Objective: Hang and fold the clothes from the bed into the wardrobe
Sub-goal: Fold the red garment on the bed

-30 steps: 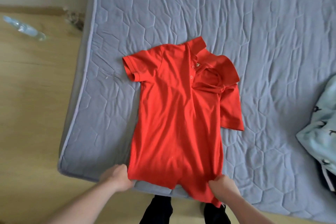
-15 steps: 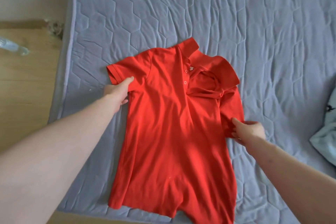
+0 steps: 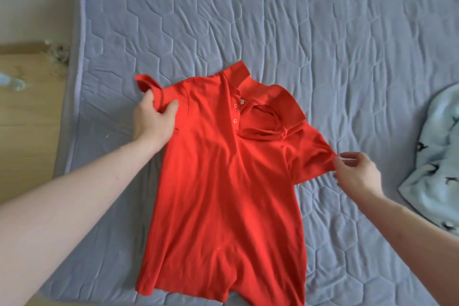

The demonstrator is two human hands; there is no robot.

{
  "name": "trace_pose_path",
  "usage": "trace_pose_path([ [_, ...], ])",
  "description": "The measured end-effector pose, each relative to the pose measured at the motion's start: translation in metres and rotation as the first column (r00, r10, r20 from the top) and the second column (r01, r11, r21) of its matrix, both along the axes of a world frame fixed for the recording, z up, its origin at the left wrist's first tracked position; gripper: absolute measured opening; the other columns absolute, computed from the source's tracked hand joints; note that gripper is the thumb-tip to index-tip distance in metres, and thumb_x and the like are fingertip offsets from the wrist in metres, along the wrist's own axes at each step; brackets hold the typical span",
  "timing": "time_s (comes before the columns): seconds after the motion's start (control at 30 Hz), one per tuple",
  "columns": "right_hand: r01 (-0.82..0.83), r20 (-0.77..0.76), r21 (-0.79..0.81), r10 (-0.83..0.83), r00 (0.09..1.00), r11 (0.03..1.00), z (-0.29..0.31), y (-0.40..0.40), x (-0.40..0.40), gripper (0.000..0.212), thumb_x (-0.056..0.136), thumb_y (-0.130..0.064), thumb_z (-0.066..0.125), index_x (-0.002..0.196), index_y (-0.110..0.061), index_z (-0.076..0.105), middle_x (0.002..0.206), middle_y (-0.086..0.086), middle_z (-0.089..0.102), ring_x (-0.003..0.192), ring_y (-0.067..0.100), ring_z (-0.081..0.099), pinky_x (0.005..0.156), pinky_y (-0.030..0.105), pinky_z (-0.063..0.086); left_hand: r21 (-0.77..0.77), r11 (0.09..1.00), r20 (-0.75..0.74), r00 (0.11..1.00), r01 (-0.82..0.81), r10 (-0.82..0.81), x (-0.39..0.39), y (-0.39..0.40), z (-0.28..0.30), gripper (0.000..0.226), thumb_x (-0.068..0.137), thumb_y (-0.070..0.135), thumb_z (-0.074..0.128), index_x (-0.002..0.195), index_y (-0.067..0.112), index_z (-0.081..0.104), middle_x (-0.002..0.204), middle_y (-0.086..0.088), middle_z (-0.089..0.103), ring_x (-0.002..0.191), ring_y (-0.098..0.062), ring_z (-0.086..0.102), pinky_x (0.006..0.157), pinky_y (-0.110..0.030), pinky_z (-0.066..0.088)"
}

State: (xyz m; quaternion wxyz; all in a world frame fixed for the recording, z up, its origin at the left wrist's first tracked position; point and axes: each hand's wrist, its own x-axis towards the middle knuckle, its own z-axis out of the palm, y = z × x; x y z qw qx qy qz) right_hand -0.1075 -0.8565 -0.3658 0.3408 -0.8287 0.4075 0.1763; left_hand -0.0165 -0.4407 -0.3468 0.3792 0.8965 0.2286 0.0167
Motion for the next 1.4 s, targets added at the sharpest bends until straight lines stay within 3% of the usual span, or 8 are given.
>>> trace_pose_path([
  [0.3,0.033,-0.057,0.228,-0.021,0.998,0.973,0.005,0.007,-0.043,0.024,0.092,-0.028,0.065,0.115,-0.021,0.062,0.095,-0.002,0.074,0.070,0.023,0.075,0.078,0.047,0.063,-0.106,0.903,0.173,0.902,0.417,-0.396,-0.045,-0.159,0.044,0.012,0.092,0.015,0.064,0.100,0.010,0.057,0.090,-0.005,0.071,0.089,-0.029,0.067,0.079,-0.039,0.049],
  [0.57,0.099,-0.125,0.330,-0.060,0.990,0.939,0.005,-0.007,-0.059,0.025,0.096,-0.016,0.067,0.119,-0.015,0.057,0.096,0.008,0.072,0.069,0.026,0.071,0.065,0.038,0.057,-0.320,0.711,-0.119,0.718,0.626,-0.686,-0.083,-0.244,0.000,0.043,0.090,0.026,0.075,0.127,0.010,0.060,0.132,-0.008,0.058,0.110,-0.026,0.065,0.100,-0.036,0.050],
  [0.77,-0.010,-0.198,0.346,0.083,0.977,0.938,-0.003,0.004,-0.096,0.024,0.092,-0.011,0.065,0.115,-0.016,0.061,0.094,0.001,0.073,0.073,0.023,0.074,0.064,0.037,0.059,-0.015,0.947,-0.339,0.889,0.321,-0.307,-0.170,-0.153,-0.026,0.055,0.079,0.031,0.075,0.128,0.012,0.056,0.127,-0.010,0.055,0.120,-0.032,0.057,0.106,-0.040,0.044],
  [0.93,-0.039,-0.262,0.368,0.144,0.954,0.929,-0.014,0.019,-0.131,0.023,0.089,-0.014,0.065,0.111,-0.020,0.063,0.092,-0.001,0.074,0.077,0.024,0.074,0.080,0.045,0.062,0.007,0.870,-0.817,0.504,0.493,-0.279,-0.259,-0.078,-0.036,0.091,0.078,0.065,0.069,0.151,0.019,0.038,0.149,-0.003,0.049,0.139,-0.027,0.044,0.112,-0.039,0.038],
  [1.0,-0.050,-0.279,0.379,0.166,0.946,0.924,-0.014,0.023,-0.144,0.024,0.088,-0.018,0.065,0.111,-0.022,0.062,0.097,-0.002,0.073,0.082,0.021,0.073,0.084,0.047,0.061,0.042,0.818,-0.811,0.497,0.574,-0.307,-0.277,-0.074,-0.031,0.072,0.088,0.055,0.064,0.148,0.020,0.043,0.144,-0.002,0.058,0.133,-0.025,0.052,0.105,-0.036,0.042],
  [1.1,-0.067,-0.305,0.380,0.193,0.933,0.923,-0.011,0.024,-0.159,0.022,0.089,-0.018,0.064,0.110,-0.023,0.061,0.097,-0.003,0.073,0.080,0.019,0.073,0.079,0.041,0.062,0.189,0.799,-0.628,0.696,0.571,-0.349,-0.291,-0.095,-0.010,0.038,0.085,0.037,0.067,0.119,0.025,0.053,0.107,0.001,0.074,0.099,-0.028,0.070,0.077,-0.037,0.049],
  [1.2,-0.090,-0.309,0.363,0.211,0.927,0.927,-0.006,0.021,-0.170,0.022,0.089,-0.016,0.065,0.110,-0.021,0.062,0.092,-0.004,0.073,0.075,0.017,0.073,0.071,0.036,0.061,0.167,0.813,-0.481,0.766,0.558,-0.427,-0.307,-0.126,0.014,0.048,0.075,0.029,0.078,0.116,0.030,0.053,0.100,0.008,0.071,0.075,-0.023,0.071,0.058,-0.033,0.050],
  [1.4,-0.079,-0.321,0.335,0.192,0.927,0.939,0.002,0.006,-0.186,0.019,0.090,-0.016,0.065,0.109,-0.020,0.064,0.089,-0.001,0.074,0.073,0.023,0.074,0.077,0.044,0.063,-0.032,0.778,-0.366,0.717,0.628,-0.594,-0.335,-0.200,0.032,0.032,0.089,0.020,0.061,0.117,0.033,0.057,0.112,0.012,0.050,0.084,-0.018,0.065,0.072,-0.038,0.050],
])
